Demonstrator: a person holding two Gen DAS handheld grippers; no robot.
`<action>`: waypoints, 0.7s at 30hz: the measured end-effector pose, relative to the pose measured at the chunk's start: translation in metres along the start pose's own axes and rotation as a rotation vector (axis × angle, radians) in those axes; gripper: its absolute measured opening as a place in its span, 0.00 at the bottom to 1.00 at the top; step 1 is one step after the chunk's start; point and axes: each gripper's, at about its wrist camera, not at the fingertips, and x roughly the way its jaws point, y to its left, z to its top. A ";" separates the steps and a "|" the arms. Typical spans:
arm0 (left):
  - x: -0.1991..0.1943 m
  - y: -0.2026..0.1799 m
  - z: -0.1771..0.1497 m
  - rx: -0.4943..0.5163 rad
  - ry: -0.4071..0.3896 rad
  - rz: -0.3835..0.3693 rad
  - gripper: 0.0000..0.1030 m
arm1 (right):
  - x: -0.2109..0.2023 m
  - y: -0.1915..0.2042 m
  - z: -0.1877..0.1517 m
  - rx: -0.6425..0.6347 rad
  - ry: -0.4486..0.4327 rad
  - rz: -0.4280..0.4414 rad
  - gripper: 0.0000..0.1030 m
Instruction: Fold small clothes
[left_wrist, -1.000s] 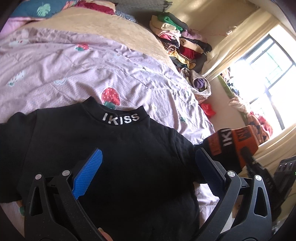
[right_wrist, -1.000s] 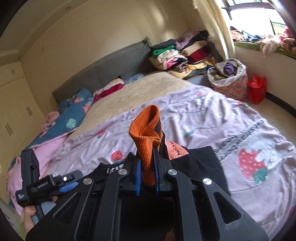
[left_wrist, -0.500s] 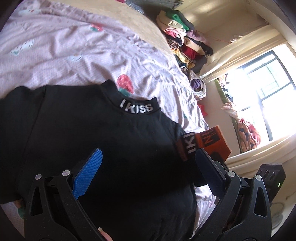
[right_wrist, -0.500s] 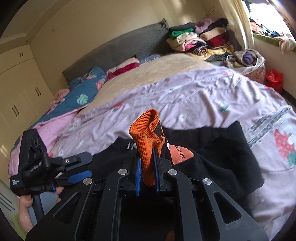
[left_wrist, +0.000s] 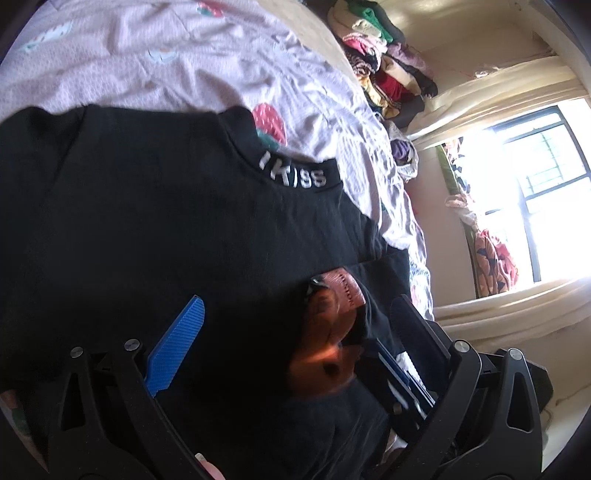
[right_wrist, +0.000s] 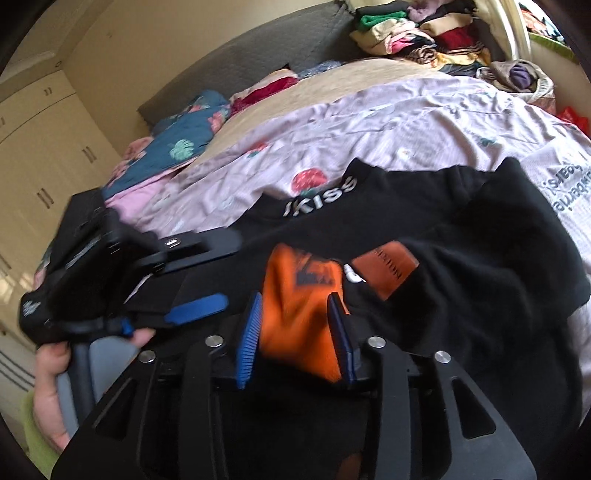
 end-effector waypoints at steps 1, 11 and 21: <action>0.002 0.000 -0.001 -0.001 0.008 -0.002 0.92 | -0.004 0.000 -0.002 -0.001 0.002 0.004 0.42; 0.027 -0.013 -0.019 0.061 0.024 0.065 0.65 | -0.049 -0.038 -0.018 0.082 -0.045 -0.044 0.47; 0.032 -0.035 -0.019 0.139 -0.011 0.075 0.02 | -0.084 -0.075 -0.024 0.177 -0.112 -0.086 0.48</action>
